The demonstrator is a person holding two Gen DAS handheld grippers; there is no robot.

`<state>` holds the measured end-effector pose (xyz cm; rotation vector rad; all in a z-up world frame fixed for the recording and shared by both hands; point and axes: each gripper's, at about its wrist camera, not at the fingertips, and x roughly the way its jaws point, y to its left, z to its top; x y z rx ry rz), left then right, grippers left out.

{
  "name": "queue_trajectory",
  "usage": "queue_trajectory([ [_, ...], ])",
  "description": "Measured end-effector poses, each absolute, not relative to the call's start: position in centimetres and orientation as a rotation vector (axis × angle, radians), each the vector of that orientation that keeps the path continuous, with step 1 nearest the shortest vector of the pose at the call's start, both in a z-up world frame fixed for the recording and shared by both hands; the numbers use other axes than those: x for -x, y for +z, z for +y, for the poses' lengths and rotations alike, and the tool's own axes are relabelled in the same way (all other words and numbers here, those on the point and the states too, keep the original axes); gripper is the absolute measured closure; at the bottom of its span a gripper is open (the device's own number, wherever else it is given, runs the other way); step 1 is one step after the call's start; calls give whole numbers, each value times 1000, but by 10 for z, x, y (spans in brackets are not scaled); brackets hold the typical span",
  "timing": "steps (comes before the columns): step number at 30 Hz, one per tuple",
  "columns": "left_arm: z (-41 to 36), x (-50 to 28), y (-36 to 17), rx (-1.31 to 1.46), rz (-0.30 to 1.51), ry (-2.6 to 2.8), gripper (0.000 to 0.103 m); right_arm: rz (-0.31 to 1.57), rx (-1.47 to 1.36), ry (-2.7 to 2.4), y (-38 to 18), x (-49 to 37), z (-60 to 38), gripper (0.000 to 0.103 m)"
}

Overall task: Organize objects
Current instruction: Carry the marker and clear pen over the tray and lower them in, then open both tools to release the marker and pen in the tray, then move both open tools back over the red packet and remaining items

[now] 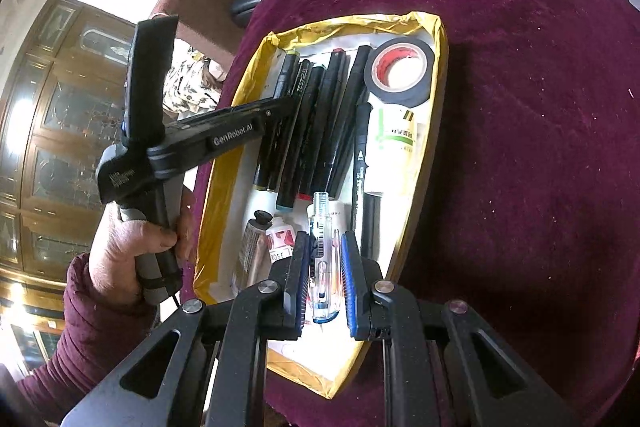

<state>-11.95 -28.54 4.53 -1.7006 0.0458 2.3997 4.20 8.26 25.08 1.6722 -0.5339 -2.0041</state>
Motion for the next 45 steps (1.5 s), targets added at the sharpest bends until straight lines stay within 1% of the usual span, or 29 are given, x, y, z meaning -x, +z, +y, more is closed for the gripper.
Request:
queue_trajectory([
  [2, -290, 120, 49, 1707, -10, 2389, 79, -534, -1676, -1998, 249, -43, 80, 89],
  [3, -292, 119, 52, 1705, -32, 2389, 77, -533, -1677, -1990, 248, -43, 77, 89],
  [5, -296, 114, 60, 1691, -83, 2385, 74, -520, -1680, -1982, 248, -44, 73, 89],
  [10, -312, 90, 94, 1601, -155, 2433, 72, -488, -1687, -1941, 246, -43, 55, 89],
  [14, -330, 68, 115, 1535, -240, 2482, 65, -522, -1706, -1859, 237, -38, 36, 89],
  [17, -350, 47, 129, 1502, -325, 2520, 62, -551, -1727, -1803, 227, -31, 18, 89],
  [21, -373, 26, 132, 1505, -423, 2554, 61, -628, -1752, -1709, 211, -22, -9, 89],
  [25, -388, 9, 132, 1527, -448, 2596, 61, -654, -1775, -1663, 199, -20, -31, 89],
  [36, -398, -2, 126, 1537, -523, 2599, 61, -563, -1788, -1700, 203, -18, -54, 88],
  [39, -397, -1, 126, 1544, -532, 2589, 60, -528, -1772, -1724, 210, -20, -55, 81],
  [41, -394, 0, 127, 1539, -523, 2590, 60, -503, -1753, -1748, 217, -22, -55, 75],
  [45, -388, -1, 131, 1519, -501, 2605, 60, -399, -1683, -1851, 240, -26, -53, 70],
])
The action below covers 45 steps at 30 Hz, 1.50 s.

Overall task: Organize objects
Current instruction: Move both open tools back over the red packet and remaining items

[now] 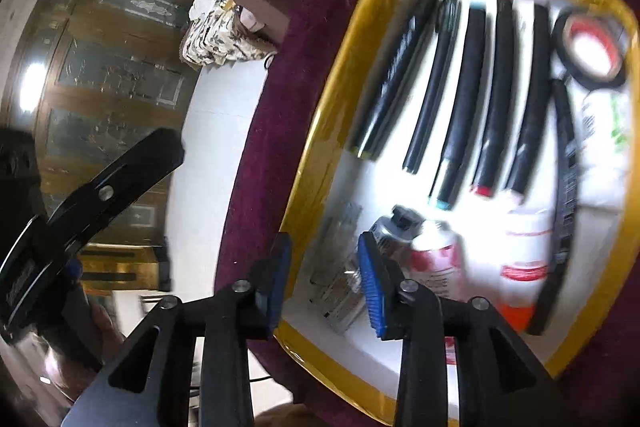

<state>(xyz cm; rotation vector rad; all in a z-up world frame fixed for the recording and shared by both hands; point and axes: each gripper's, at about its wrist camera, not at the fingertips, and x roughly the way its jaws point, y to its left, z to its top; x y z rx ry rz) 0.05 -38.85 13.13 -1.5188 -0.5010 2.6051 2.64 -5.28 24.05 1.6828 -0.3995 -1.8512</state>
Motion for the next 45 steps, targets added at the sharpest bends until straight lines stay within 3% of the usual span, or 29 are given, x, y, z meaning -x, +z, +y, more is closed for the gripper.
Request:
queue_trajectory([
  [5, -380, 1, 132, 1506, -475, 2627, 60, -228, -1583, -2084, 275, -30, -46, 58],
  [15, -345, 2, 134, 1492, -449, 2597, 60, 55, -1514, -2474, 312, -45, 19, 58],
  [28, -268, -18, 153, 1451, -414, 2605, 60, 79, -1410, -2619, 343, -73, 101, 57],
  [33, -233, -21, 151, 1454, -396, 2585, 60, 123, -1354, -2660, 352, -88, 127, 56],
  [36, -213, -21, 149, 1455, -387, 2572, 60, 146, -1327, -2686, 357, -96, 145, 50],
  [45, -155, -21, 139, 1482, -349, 2533, 60, 153, -1334, -2726, 356, -110, 197, 50],
])
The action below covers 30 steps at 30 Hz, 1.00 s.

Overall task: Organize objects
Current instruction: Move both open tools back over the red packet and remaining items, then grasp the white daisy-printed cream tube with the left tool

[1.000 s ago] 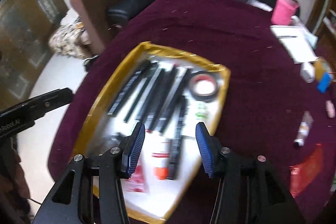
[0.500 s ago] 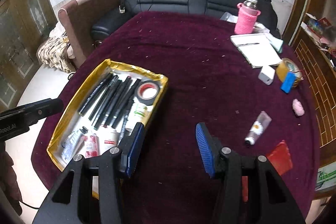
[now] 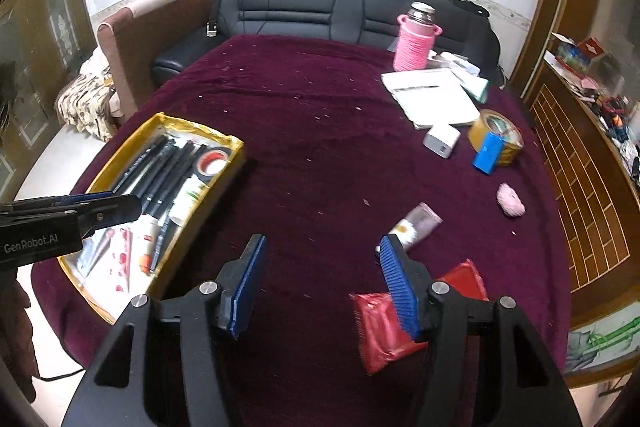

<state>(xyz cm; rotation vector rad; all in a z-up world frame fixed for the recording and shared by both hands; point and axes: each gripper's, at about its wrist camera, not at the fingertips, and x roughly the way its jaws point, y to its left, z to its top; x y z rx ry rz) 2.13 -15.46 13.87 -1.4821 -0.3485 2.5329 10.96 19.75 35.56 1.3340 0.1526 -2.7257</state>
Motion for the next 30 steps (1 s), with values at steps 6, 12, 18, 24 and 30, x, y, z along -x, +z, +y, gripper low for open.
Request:
queue_trajectory([
  [6, -118, -16, 128, 1513, -312, 2501, 60, 133, -1368, -2735, 348, -113, 231, 50],
  [12, -90, -8, 115, 1550, -289, 2466, 61, 113, -1414, -2731, 338, -110, 259, 50],
  [18, -63, 3, 100, 1587, -269, 2421, 61, 54, -1489, -2716, 324, -105, 293, 50],
  [24, -25, 16, 89, 1581, -178, 2369, 61, -197, -1641, -2710, 297, -104, 362, 50],
  [30, 18, 35, 76, 1537, -8, 2312, 61, -467, -1763, -2696, 271, -117, 426, 50],
])
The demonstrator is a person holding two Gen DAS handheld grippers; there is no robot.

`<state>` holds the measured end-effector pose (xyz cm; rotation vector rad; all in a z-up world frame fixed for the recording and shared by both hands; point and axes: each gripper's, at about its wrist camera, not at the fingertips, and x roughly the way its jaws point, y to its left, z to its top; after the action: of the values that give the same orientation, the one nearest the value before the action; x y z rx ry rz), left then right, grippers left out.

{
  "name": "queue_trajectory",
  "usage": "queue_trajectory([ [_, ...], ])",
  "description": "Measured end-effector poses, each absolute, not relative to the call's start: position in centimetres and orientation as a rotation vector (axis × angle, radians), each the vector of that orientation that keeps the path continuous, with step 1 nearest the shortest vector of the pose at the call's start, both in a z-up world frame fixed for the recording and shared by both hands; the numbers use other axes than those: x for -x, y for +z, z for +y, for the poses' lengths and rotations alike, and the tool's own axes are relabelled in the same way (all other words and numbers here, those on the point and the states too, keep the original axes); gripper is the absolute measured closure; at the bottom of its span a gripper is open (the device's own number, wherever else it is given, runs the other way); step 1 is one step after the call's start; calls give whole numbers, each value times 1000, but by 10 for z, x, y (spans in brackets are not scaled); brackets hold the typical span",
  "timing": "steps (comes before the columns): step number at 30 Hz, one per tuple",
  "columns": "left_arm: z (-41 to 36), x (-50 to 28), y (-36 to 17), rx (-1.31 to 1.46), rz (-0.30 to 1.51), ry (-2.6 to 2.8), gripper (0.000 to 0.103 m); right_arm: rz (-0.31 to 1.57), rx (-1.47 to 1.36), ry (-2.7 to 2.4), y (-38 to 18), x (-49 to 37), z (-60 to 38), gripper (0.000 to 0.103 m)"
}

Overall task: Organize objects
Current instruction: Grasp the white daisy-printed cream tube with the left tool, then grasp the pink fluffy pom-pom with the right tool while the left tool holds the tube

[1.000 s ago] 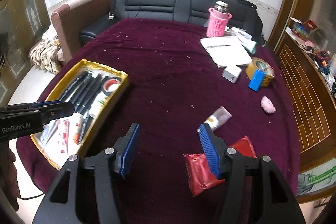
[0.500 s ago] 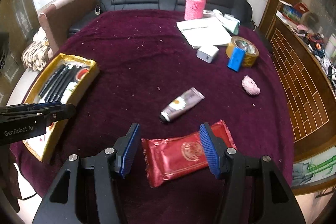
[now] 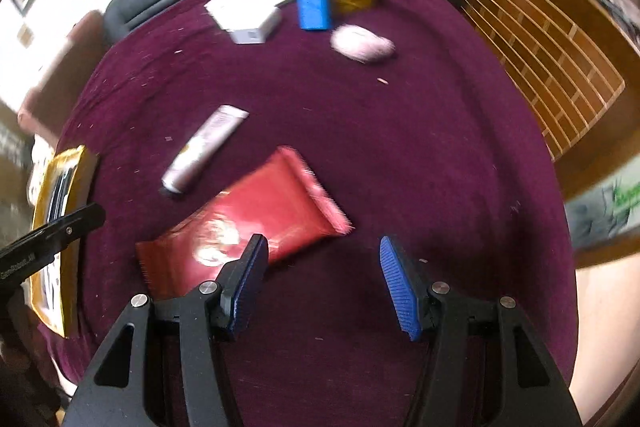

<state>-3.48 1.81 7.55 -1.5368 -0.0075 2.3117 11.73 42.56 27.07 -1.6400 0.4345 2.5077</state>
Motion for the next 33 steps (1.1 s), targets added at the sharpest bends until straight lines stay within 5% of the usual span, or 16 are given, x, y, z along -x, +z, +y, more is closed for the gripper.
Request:
queue_trajectory([
  [12, 82, 94, 31, 1526, 63, 2157, 61, 693, 1590, 2480, 262, -129, 464, 50],
  [17, 114, 86, 26, 1431, 328, 2179, 55, 655, 1596, 2508, 265, -112, 471, 50],
  [20, 112, 80, 26, 1415, 247, 2178, 73, 660, 1566, 2541, 272, -94, 485, 50],
  [24, 94, 79, 26, 1431, 88, 2134, 76, 758, 1496, 2550, 273, -58, 513, 45],
  [33, 47, 55, 48, 1382, -72, 2172, 96, 376, 1530, 2610, 267, 33, 503, 45],
])
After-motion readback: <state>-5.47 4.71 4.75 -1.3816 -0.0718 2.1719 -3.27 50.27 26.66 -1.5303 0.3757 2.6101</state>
